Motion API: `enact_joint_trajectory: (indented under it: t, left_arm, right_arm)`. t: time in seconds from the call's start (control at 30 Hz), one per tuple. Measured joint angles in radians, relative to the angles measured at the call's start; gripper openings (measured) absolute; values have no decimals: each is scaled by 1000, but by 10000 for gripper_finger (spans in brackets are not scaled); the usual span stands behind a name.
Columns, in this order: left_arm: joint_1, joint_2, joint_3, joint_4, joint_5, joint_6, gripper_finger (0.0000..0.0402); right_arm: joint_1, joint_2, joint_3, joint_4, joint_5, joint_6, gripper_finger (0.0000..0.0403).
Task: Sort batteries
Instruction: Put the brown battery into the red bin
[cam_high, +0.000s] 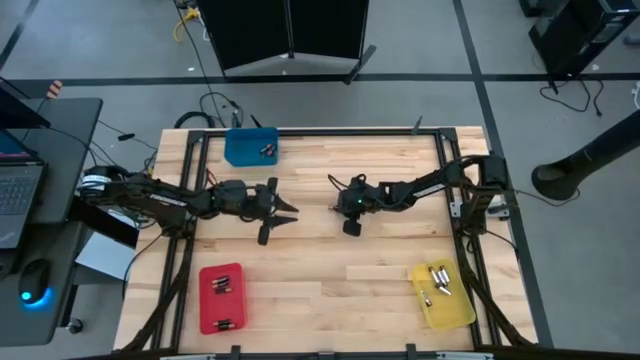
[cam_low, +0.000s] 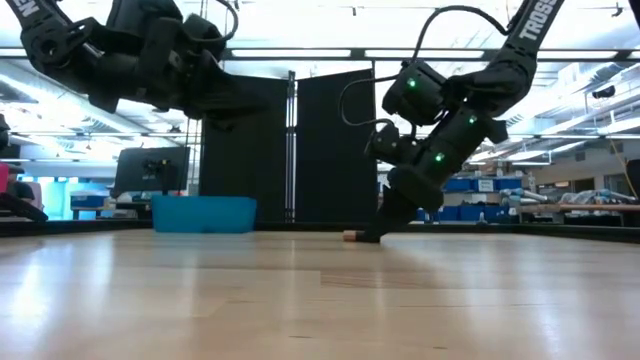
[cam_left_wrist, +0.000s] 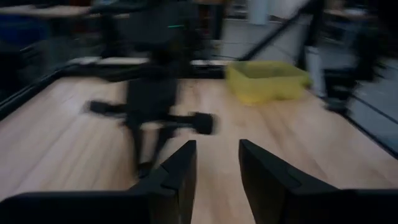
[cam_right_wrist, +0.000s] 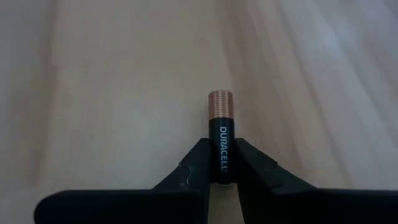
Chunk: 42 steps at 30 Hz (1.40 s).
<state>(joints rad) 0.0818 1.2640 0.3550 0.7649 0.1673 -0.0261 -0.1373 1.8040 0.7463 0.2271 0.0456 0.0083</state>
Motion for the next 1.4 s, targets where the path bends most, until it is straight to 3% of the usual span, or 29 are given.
enact_joint_trajectory:
  t: [0.1,0.27,0.43,0.7,0.93,1.23,1.4]
  left_arm:
    - [1,1,0,-12,-71,-64,127]
    - [-13,43,0,51,-72,-56,127]
    - [-45,155,0,324,-74,3,127]
    - [-76,302,0,774,-54,97,127]
    - [-77,311,2,794,36,100,127]
    - [-77,311,36,791,-22,86,127]
    - [-78,311,68,776,4,74,127]
  right_arm:
    - [40,-7,-4,52,15,2,58]
    - [118,-13,-3,285,76,7,58]
    - [194,-15,-1,552,95,-75,58]
    - [269,-15,-1,745,216,-169,58]
    - [324,-15,-1,873,343,-267,58]
    - [345,-16,0,959,350,-318,58]
    - [347,-16,0,965,342,-319,58]
